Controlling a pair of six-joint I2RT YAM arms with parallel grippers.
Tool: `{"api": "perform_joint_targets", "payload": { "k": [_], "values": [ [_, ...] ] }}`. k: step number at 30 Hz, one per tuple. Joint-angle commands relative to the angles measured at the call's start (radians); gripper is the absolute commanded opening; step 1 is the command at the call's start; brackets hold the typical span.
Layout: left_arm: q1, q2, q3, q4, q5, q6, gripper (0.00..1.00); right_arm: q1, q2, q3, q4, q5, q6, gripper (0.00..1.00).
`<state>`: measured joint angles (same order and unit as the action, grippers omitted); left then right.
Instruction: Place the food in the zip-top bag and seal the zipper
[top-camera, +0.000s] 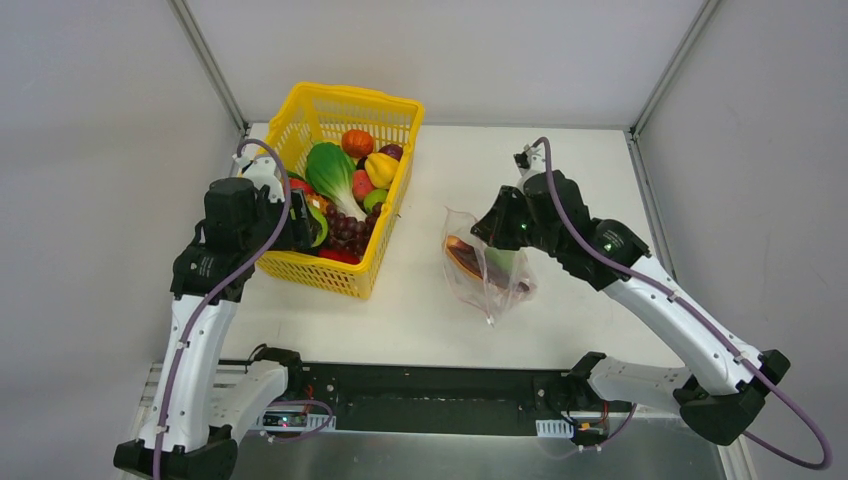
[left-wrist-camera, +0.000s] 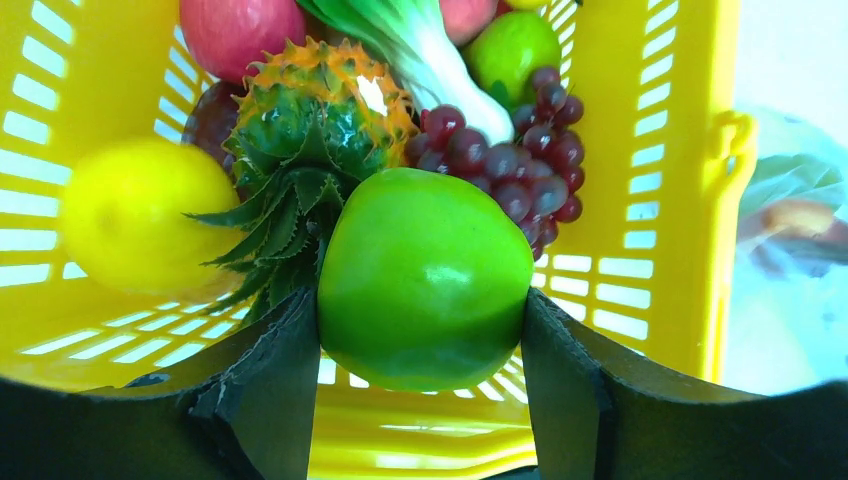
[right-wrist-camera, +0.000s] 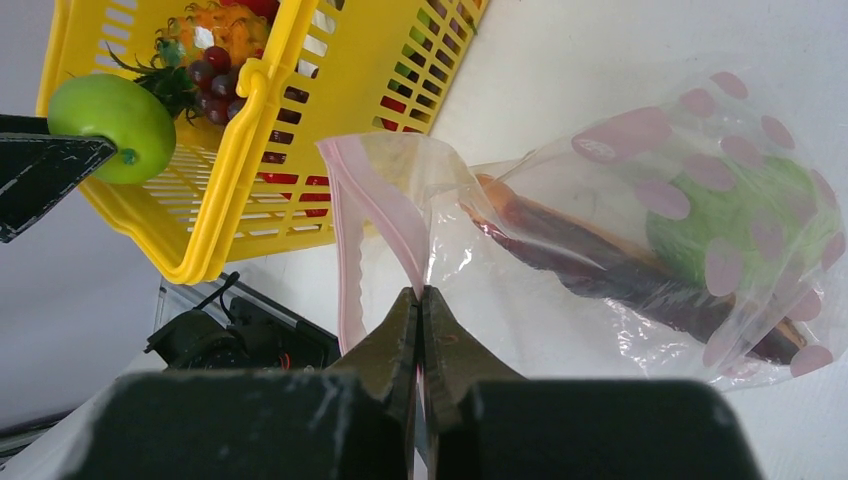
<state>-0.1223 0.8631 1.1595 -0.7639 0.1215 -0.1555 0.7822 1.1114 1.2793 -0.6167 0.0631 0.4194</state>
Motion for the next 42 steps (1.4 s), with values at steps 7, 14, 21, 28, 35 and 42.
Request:
{"api": "perform_joint_targets", "payload": {
  "k": [7,14,21,28,35,42],
  "values": [
    [0.011,-0.093,-0.078,0.224,-0.021,-0.176,0.21,-0.002,-0.045,-0.005,0.037,0.014,0.018,0.02],
    [0.011,-0.086,-0.093,0.286,0.085,-0.185,0.18,-0.003,-0.050,-0.008,0.041,0.008,0.021,0.02],
    [0.010,0.006,-0.112,0.450,0.293,-0.267,0.20,-0.003,-0.045,-0.011,0.051,-0.006,0.028,0.02],
    [0.011,0.122,-0.086,0.330,0.208,-0.228,0.43,-0.003,-0.043,-0.010,0.055,-0.006,0.028,0.02],
    [0.010,0.116,-0.079,0.208,0.144,-0.122,0.53,-0.003,-0.039,-0.016,0.058,-0.008,0.031,0.02],
    [0.010,0.052,-0.057,0.259,0.345,-0.158,0.57,-0.002,-0.039,-0.020,0.063,-0.012,0.033,0.02]
  ]
}}
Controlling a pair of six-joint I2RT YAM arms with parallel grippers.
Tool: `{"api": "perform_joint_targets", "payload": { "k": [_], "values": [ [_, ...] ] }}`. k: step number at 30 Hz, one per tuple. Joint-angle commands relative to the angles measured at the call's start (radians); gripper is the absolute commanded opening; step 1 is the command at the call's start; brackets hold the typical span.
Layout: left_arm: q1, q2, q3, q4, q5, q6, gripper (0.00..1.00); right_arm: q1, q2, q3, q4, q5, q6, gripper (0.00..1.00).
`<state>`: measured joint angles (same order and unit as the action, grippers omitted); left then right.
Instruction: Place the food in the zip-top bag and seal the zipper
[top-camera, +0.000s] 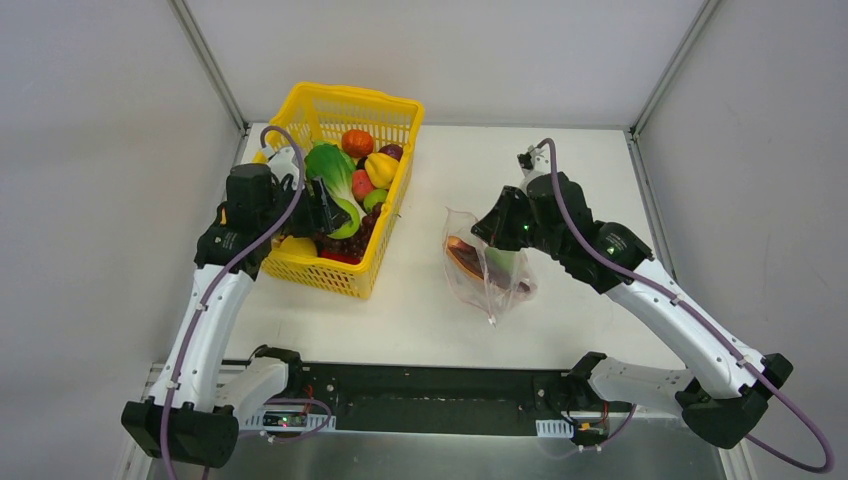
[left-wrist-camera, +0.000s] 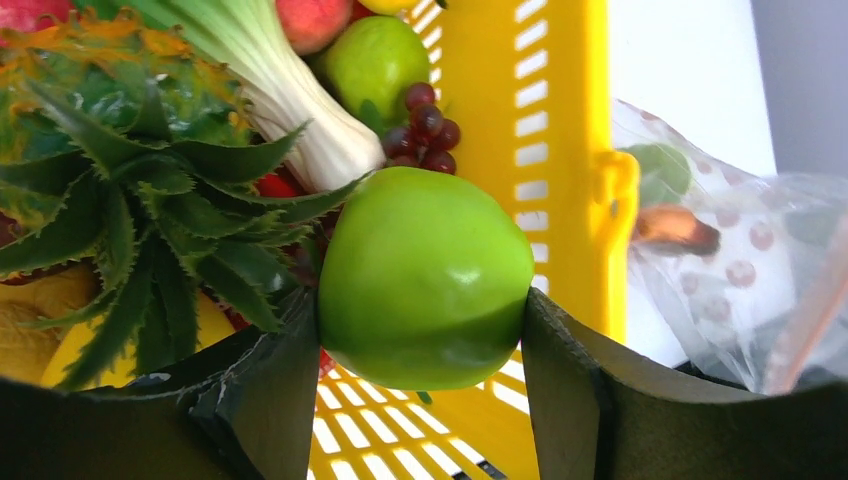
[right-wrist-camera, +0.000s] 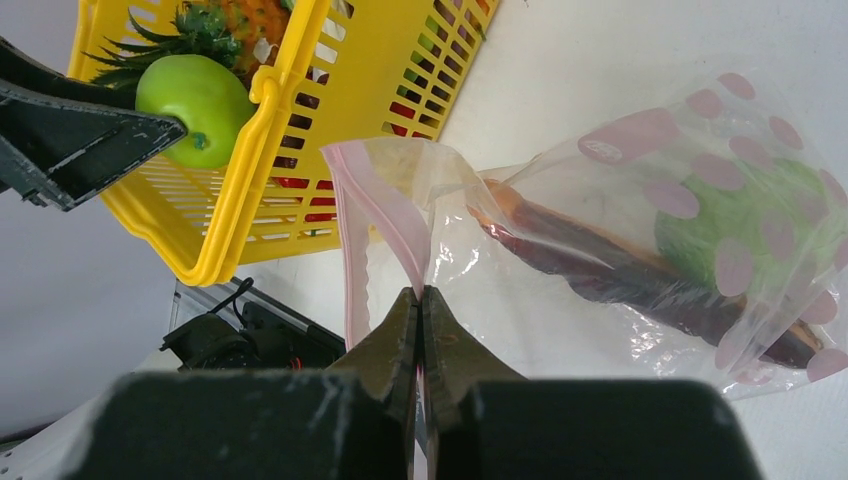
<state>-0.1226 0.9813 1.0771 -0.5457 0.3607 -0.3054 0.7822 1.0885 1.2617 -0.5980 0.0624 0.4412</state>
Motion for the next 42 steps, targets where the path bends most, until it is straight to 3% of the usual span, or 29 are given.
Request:
{"api": "perform_joint_targets", "payload": {
  "k": [1,5,13,17,22,27,36,42],
  "values": [
    [0.011,-0.086,0.024,0.071,0.126,-0.029,0.60,-0.002,-0.016,-0.003,0.044,-0.011,0.011,0.02],
    [0.011,-0.110,0.056,0.038,0.108,-0.032,0.68,-0.003,-0.021,-0.010,0.047,-0.011,0.014,0.02],
    [0.011,-0.168,0.046,0.019,0.069,-0.038,0.70,-0.003,-0.022,-0.018,0.053,-0.021,0.019,0.02],
    [0.011,-0.187,0.056,-0.025,-0.066,-0.011,0.73,-0.002,-0.021,-0.022,0.059,-0.027,0.022,0.02],
    [0.011,-0.120,-0.053,0.033,-0.133,-0.017,0.72,-0.002,-0.019,-0.027,0.067,-0.034,0.024,0.02],
    [0.011,-0.093,-0.142,0.161,-0.090,-0.057,0.69,-0.003,-0.021,-0.029,0.066,-0.035,0.026,0.02],
    [0.011,-0.220,0.026,0.081,-0.028,-0.066,0.73,-0.003,-0.016,-0.030,0.070,-0.041,0.030,0.03],
    [0.011,-0.228,0.039,0.040,-0.016,-0.066,0.73,-0.003,-0.020,-0.033,0.073,-0.036,0.030,0.03]
  ]
}}
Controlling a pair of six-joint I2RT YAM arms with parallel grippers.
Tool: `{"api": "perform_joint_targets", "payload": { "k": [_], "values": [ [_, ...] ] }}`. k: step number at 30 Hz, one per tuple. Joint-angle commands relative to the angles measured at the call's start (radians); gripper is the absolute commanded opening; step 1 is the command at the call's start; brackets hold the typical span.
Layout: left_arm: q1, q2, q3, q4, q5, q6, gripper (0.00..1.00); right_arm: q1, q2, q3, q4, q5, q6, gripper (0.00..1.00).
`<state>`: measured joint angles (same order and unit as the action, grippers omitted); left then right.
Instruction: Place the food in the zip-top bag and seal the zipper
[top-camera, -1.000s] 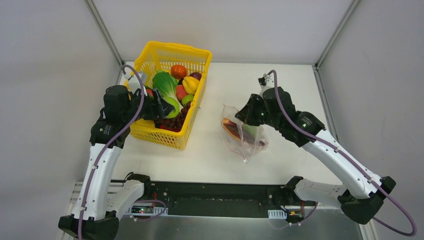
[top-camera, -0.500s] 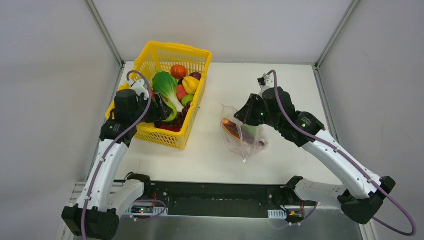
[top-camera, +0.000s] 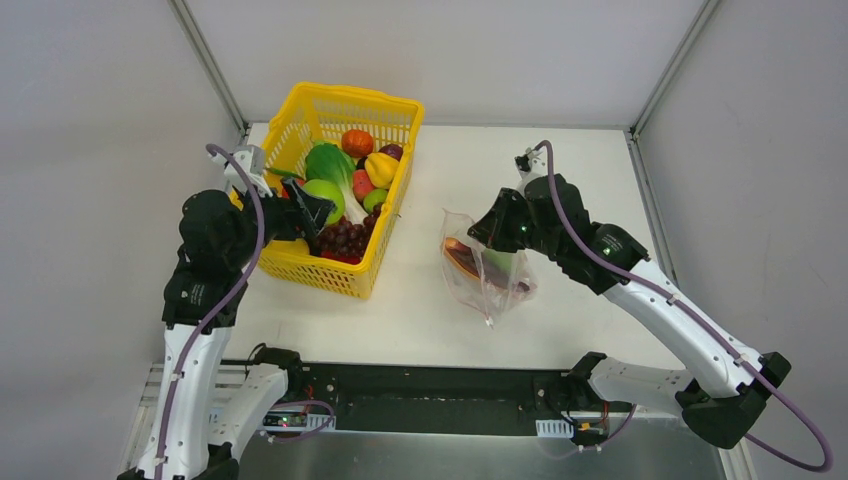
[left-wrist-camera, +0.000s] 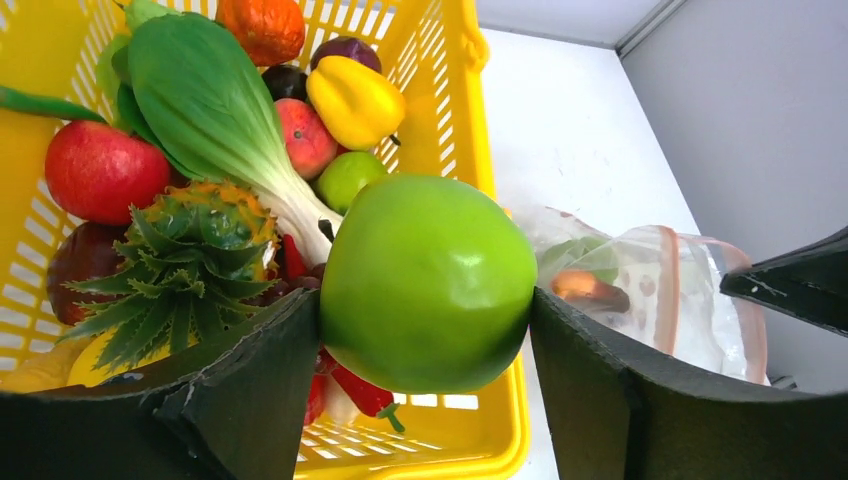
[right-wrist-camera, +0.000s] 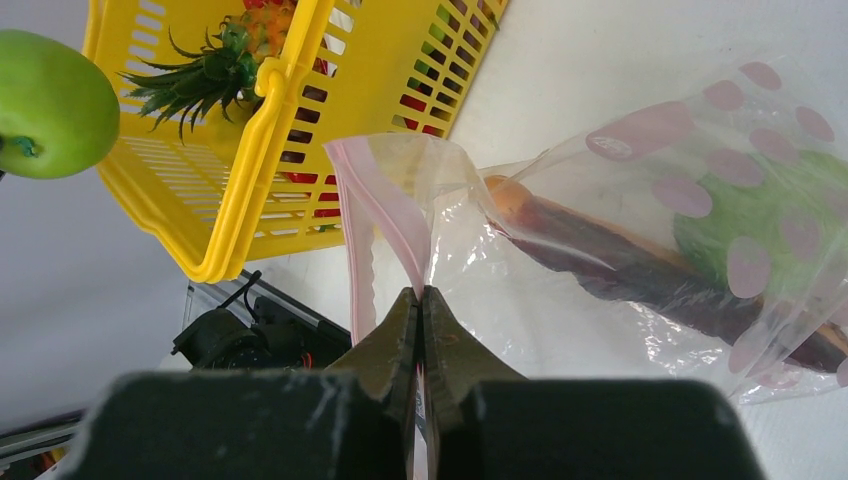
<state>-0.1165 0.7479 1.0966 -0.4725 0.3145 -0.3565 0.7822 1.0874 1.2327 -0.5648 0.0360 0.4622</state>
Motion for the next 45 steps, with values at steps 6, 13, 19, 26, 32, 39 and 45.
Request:
{"api": "perform_joint_targets", "payload": {
  "k": [6,13,19,26,32,39,45],
  "values": [
    [-0.009,0.012,-0.028,0.167,0.260,-0.144,0.62,-0.002,-0.033,-0.007,0.043,0.011,0.014,0.03],
    [-0.272,0.040,-0.005,0.251,0.209,-0.152,0.59,-0.002,-0.068,-0.040,0.086,0.044,0.051,0.02],
    [-0.504,0.116,-0.050,0.379,0.095,-0.176,0.57,-0.003,-0.096,-0.066,0.125,0.066,0.090,0.02],
    [-0.709,0.219,-0.054,0.467,-0.033,-0.160,0.56,-0.003,-0.092,-0.105,0.194,0.010,0.171,0.02],
    [-0.808,0.302,-0.056,0.468,-0.148,-0.169,0.53,-0.002,-0.099,-0.118,0.217,0.034,0.195,0.02],
    [-0.873,0.324,-0.040,0.350,-0.398,-0.148,0.51,-0.002,-0.111,-0.109,0.234,0.026,0.209,0.02],
    [-0.876,0.389,-0.004,0.301,-0.544,-0.134,0.53,-0.002,-0.121,-0.111,0.273,-0.044,0.218,0.02]
  ]
}}
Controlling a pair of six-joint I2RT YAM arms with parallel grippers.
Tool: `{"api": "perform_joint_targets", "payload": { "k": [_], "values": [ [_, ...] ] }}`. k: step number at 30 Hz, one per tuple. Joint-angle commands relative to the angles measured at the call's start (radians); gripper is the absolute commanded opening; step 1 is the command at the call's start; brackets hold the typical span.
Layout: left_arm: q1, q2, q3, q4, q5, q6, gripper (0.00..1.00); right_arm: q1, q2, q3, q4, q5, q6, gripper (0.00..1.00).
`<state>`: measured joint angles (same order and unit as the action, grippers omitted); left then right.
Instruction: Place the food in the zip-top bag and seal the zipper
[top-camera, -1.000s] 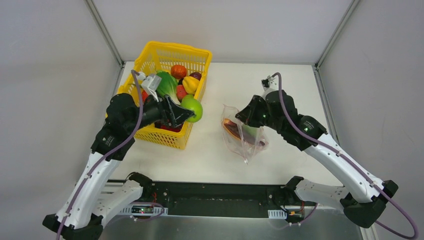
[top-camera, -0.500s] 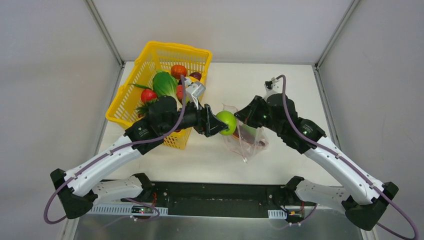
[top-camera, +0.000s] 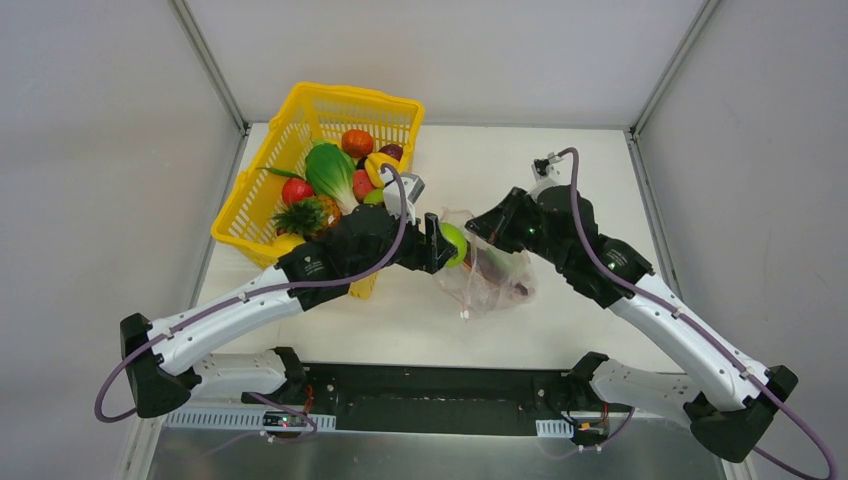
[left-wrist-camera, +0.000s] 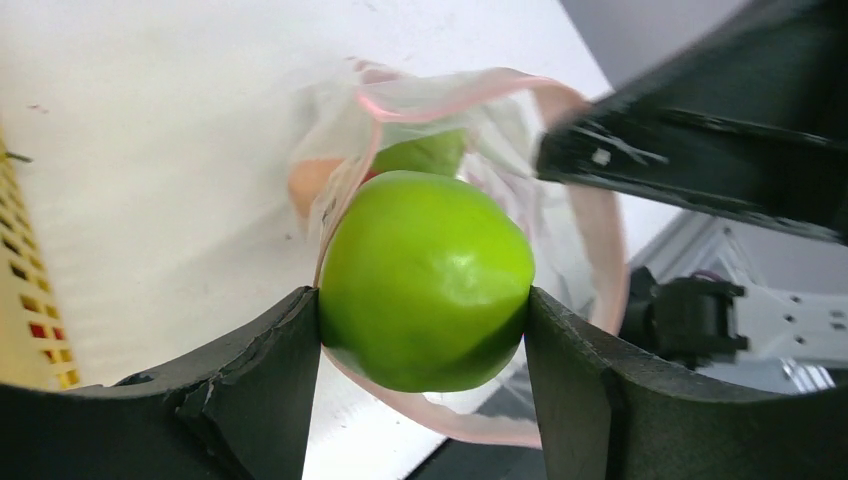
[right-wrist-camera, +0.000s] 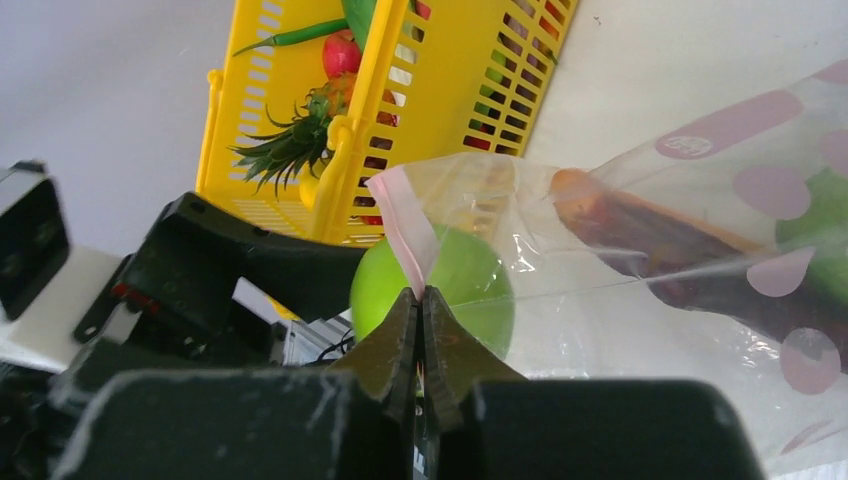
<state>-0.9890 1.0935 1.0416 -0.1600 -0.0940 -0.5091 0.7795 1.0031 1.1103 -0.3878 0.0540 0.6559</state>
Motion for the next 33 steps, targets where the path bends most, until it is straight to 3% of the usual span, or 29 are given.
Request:
{"api": "perform_joint_targets", "payload": {
  "k": [1,7,17,27,33],
  "values": [
    [-0.004,0.059,0.062,0.009,-0.116,0.017,0.54,0.001,-0.039,0.001,0.109,-0.084,0.029,0.02],
    [-0.007,0.149,0.083,0.209,-0.032,-0.044,0.55,0.003,-0.074,-0.080,0.200,-0.085,0.100,0.02],
    [-0.011,0.242,-0.029,0.582,0.092,-0.227,0.62,0.002,-0.176,-0.175,0.274,0.080,0.197,0.02],
    [-0.015,0.254,0.002,0.527,0.244,-0.181,0.75,-0.017,-0.216,-0.189,0.247,0.128,0.201,0.03],
    [-0.016,0.246,0.112,0.263,0.303,-0.070,0.90,-0.035,-0.222,-0.200,0.245,0.116,0.207,0.03]
  ]
}}
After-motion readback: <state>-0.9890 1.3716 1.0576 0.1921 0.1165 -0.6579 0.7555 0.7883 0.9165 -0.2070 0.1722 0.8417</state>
